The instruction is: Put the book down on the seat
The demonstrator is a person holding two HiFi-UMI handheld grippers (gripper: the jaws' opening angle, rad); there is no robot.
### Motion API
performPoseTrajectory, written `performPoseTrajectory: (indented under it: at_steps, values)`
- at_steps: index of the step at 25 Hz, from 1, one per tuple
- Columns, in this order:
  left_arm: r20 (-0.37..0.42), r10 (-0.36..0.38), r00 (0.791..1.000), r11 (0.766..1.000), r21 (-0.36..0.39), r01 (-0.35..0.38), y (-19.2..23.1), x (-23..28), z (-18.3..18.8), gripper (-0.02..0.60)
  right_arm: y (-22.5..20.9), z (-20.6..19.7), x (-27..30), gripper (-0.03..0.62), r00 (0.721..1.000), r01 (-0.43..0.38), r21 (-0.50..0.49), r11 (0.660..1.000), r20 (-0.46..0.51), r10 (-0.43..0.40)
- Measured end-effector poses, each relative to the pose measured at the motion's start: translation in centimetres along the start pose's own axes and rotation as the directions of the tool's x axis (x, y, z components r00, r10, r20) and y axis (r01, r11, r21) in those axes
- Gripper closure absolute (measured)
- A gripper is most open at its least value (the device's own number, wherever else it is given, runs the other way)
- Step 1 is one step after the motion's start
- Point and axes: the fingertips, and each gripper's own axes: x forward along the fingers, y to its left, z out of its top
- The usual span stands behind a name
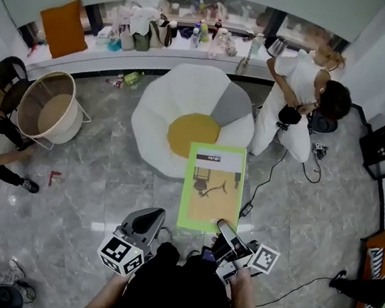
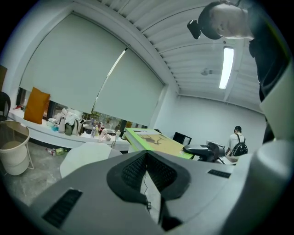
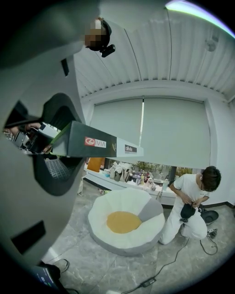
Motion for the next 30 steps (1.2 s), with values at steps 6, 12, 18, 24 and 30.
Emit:
performPoseTrajectory:
  at_steps: [6, 12, 18, 24, 30]
  values:
    - [-0.026, -0.04, 0.999, 0.999, 0.002, 0.04, 2.0, 0.2, 0.3, 0.569, -0.4, -0.1, 1.6, 0.439, 0.999, 0.019, 0.022, 1.0, 0.038, -0.02]
    - [-0.042, -0.054, 0.998, 0.999, -0.011, 0.053, 2.9, 0.8, 0.3, 0.569, -0.9, -0.1, 2.6, 0.439, 0.999, 0.027, 0.029, 0.999, 0.033, -0.028]
    - [-0.041, -0.04, 0.998, 0.999, -0.01, 0.04, 4.3, 2.1, 0.5, 0.569, -2.1, 1.6, 4.1, 0.439, 0.999, 0.02, 0.044, 0.999, 0.032, -0.022]
    - [-0.027, -0.011, 1.0, 1.0, 0.0, 0.011, 5.5, 4.9, 2.3, 0.569, -2.2, 5.4, 6.6, 0.439, 1.0, -0.013, 0.034, 0.999, 0.017, 0.012]
    - [-0.015, 0.009, 1.0, 1.0, 0.011, -0.009, 6.4, 9.4, 4.5, 0.569, -2.6, 9.9, 8.4, 0.439, 1.0, -0.026, 0.037, 0.999, -0.003, 0.026]
